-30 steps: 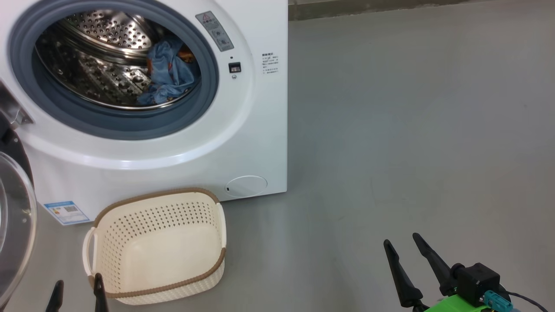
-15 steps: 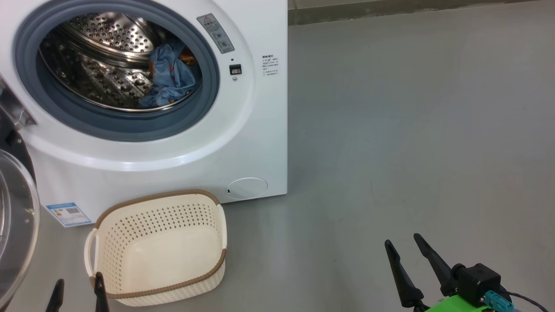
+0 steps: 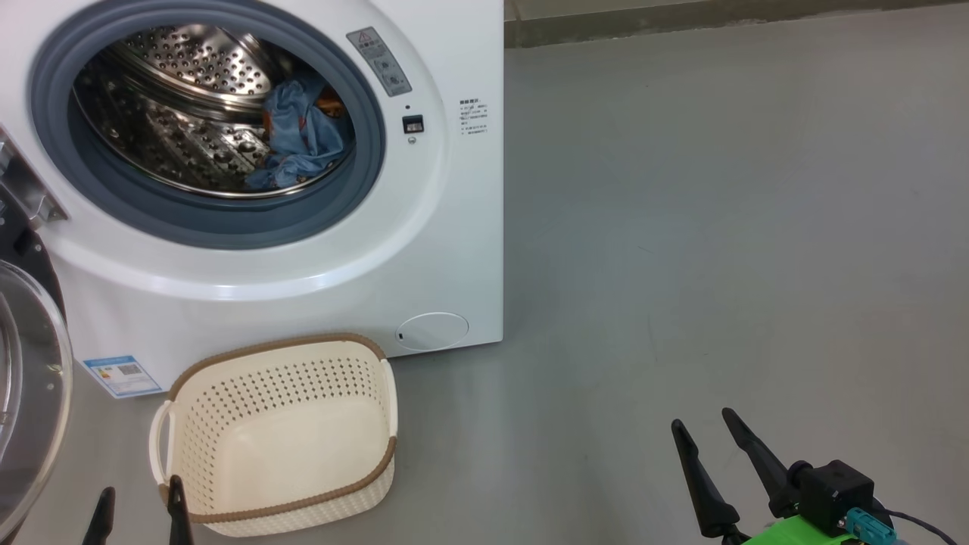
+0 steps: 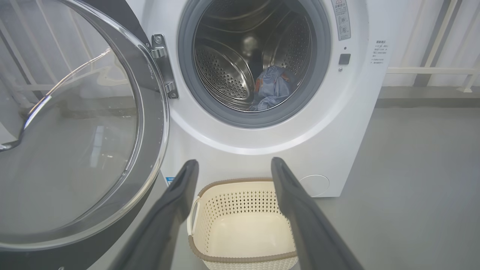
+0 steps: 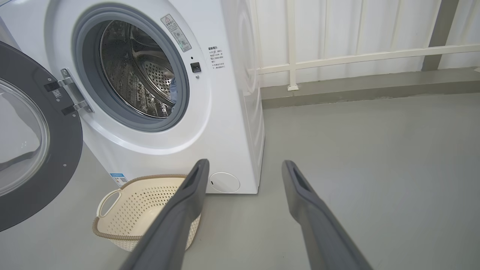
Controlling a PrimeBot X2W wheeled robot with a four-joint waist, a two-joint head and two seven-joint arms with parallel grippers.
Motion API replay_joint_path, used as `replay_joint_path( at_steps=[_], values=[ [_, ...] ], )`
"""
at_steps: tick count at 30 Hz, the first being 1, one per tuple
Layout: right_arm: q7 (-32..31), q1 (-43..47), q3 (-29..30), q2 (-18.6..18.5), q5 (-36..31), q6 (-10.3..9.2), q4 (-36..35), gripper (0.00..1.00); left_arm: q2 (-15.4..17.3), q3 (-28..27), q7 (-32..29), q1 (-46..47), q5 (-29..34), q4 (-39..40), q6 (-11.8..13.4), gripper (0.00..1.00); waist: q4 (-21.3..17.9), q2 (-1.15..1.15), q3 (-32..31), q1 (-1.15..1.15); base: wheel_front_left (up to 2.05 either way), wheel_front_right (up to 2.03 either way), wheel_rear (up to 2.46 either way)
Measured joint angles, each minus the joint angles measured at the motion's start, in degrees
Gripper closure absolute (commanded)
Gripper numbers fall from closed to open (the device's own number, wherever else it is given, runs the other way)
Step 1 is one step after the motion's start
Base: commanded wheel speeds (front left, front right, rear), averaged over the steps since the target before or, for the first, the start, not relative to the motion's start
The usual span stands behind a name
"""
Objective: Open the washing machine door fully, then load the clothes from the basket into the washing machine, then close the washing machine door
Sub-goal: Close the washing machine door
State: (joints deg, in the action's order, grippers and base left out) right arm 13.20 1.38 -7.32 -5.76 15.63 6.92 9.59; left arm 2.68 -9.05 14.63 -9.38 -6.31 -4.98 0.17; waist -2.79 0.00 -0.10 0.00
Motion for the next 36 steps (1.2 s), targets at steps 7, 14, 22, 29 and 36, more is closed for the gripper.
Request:
replay_joint_path(
  at_steps=[7, 14, 22, 29, 36],
  values=[
    [0.0, 0.0, 0.0, 0.0, 0.0, 0.00, -0.1, 0.00, 0.0, 0.5, 0.0, 0.0, 0.0, 0.2, 0.1, 0.00, 0.1, 0.00, 0.1, 0.00, 0.00, 0.00, 0.00],
    [0.0, 0.0, 0.0, 0.0, 0.0, 0.00, -0.2, 0.00, -0.1, 0.9, 0.0, 0.0, 0.0, 0.2, 0.1, 0.00, 0.5, 0.00, 0.1, 0.00, 0.00, 0.00, 0.00],
    [-0.1, 0.0, 0.1, 0.0, 0.0, 0.00, -0.3, 0.00, -0.1, 1.5, 0.0, 0.0, -0.1, 0.3, 0.6, 0.00, 1.6, 0.00, 0.1, 0.00, 0.00, 0.00, 0.00],
    [-0.1, 0.0, 0.1, 0.0, 0.0, 0.00, -0.3, 0.00, -0.1, 1.8, 0.0, 0.0, -0.1, 0.7, 0.7, 0.00, 3.4, 0.00, 0.2, 0.00, 0.00, 0.00, 0.00],
    [-0.1, 0.0, 0.0, 0.0, 0.0, 0.00, -0.3, 0.00, -0.1, 2.1, 0.0, -0.1, -0.3, 0.8, 1.1, 0.00, 5.3, 0.00, 0.2, 0.00, 0.00, 0.00, 0.00]
  ],
)
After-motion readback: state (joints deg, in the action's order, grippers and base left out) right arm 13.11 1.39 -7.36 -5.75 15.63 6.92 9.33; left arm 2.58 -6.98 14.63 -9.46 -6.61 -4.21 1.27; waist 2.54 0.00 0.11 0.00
